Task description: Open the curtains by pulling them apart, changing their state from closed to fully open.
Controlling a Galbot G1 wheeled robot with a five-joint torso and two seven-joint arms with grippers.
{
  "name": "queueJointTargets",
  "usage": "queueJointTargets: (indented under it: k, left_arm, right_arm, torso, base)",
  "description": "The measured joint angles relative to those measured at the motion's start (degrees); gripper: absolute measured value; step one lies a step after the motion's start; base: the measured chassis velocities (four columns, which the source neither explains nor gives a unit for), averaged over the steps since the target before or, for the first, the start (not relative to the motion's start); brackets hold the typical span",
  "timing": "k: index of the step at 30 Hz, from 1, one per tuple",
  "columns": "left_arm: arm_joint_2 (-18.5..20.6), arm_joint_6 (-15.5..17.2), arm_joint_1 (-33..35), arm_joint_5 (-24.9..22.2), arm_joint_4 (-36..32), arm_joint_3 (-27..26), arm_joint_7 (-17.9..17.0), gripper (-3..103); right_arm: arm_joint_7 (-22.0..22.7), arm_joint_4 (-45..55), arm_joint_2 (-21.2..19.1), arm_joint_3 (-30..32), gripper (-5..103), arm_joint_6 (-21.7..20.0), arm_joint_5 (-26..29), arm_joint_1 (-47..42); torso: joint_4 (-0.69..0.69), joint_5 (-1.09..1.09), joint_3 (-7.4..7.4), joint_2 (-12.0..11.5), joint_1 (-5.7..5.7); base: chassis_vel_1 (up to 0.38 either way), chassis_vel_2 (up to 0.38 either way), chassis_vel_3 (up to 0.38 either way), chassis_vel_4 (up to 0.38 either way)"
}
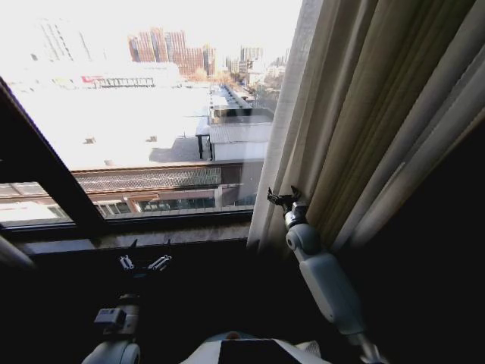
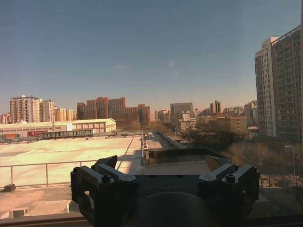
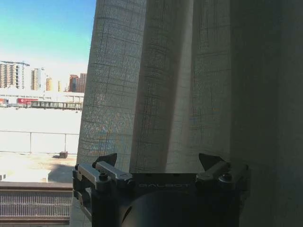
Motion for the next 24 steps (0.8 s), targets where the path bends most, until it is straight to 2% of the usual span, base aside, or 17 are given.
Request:
queueJointTargets:
  k: [1, 4, 7, 9, 10, 12, 15, 16, 19, 20, 22, 24]
  left_arm:
    - [-0.1, 0.0, 0.0, 0.0, 0.0, 0.2, 0.0, 100]
    - [-0.4, 0.0, 0.0, 0.1, 0.0, 0.4, 0.0, 100]
    - [-0.6, 0.0, 0.1, 0.1, -0.2, 0.1, 0.0, 100]
    - [-0.7, 0.0, 0.1, 0.1, -0.2, 0.0, 0.0, 100]
    - [-0.7, 0.0, 0.1, 0.1, -0.3, -0.1, 0.0, 100]
    - [-0.8, 0.0, 0.1, 0.1, -0.3, -0.2, 0.0, 100]
    - [-1.1, 0.0, 0.1, 0.1, -0.3, -0.2, -0.2, 100]
    - [-1.1, 0.0, 0.1, 0.1, -0.3, -0.2, -0.2, 100]
    - [-1.2, 0.0, 0.1, 0.1, -0.4, -0.2, -0.3, 100]
    - [-1.2, 0.0, 0.1, 0.1, -0.4, -0.2, -0.3, 100]
    - [-1.3, 0.0, 0.1, 0.1, -0.5, -0.4, -0.3, 100]
    - [-1.3, 0.0, 0.1, 0.1, -0.5, -0.4, -0.3, 100]
  right_arm:
    - [0.0, -0.8, 0.1, -0.2, 91, 0.3, 0.1, 0.7]
    - [-0.1, -1.6, 0.2, -0.4, 86, 0.5, 0.2, 1.4]
    - [-0.1, -2.0, -0.1, -0.8, 70, 0.7, 0.9, 2.4]
    - [-0.1, -2.0, -0.2, -0.9, 70, 0.7, 1.0, 2.5]
    - [-0.1, -2.0, -0.4, -0.9, 58, 0.7, 1.1, 2.7]
    - [-0.1, -2.0, -0.7, -0.9, 58, 0.7, 1.4, 2.8]
    - [-0.2, -1.6, -1.4, -0.8, 42, 0.8, 2.1, 2.7]
    - [-0.2, -1.6, -1.4, -0.8, 42, 0.8, 2.1, 2.7]
    - [-0.4, -0.9, -2.0, -1.0, 27, 1.0, 2.6, 2.0]
    - [-0.4, -0.9, -2.0, -1.0, 27, 1.0, 2.6, 2.0]
    - [-0.7, -0.6, -2.3, -0.9, 15, 1.2, 2.8, 1.9]
    - [-0.8, -0.6, -2.4, -0.9, 15, 1.3, 2.8, 1.9]
  torso:
    - [-0.01, 0.0, 0.0, 0.0, 0.0]
    - [0.0, 0.0, 0.0, 0.0, 0.0]
    - [0.0, 0.01, 0.0, 0.0, 0.0]
    - [0.0, 0.0, 0.0, 0.0, 0.0]
    - [0.0, 0.0, 0.0, 0.0, 0.0]
    - [0.0, 0.0, 0.0, 0.0, 0.0]
    - [0.0, 0.0, 0.0, 0.0, 0.0]
    - [0.0, 0.0, 0.0, 0.0, 0.0]
    - [-0.01, 0.01, 0.0, 0.0, 0.0]
    - [-0.01, 0.01, 0.0, 0.0, 0.0]
    - [0.0, 0.0, 0.0, 0.0, 0.0]
    - [0.0, 0.0, 0.0, 0.0, 0.0]
  base:
    - [0.0, 0.0, 0.0, 0.0]
    - [0.0, 0.0, 0.0, 0.0]
    - [0.0, 0.0, 0.0, 0.0]
    - [0.0, 0.0, 0.0, 0.0]
    - [0.0, 0.0, 0.0, 0.0]
    - [0.0, 0.0, 0.0, 0.0]
    - [0.0, 0.0, 0.0, 0.0]
    - [0.0, 0.0, 0.0, 0.0]
    - [0.0, 0.0, 0.0, 0.0]
    - [0.0, 0.0, 0.0, 0.0]
    - [0.0, 0.0, 0.0, 0.0]
    - [0.0, 0.0, 0.0, 0.0]
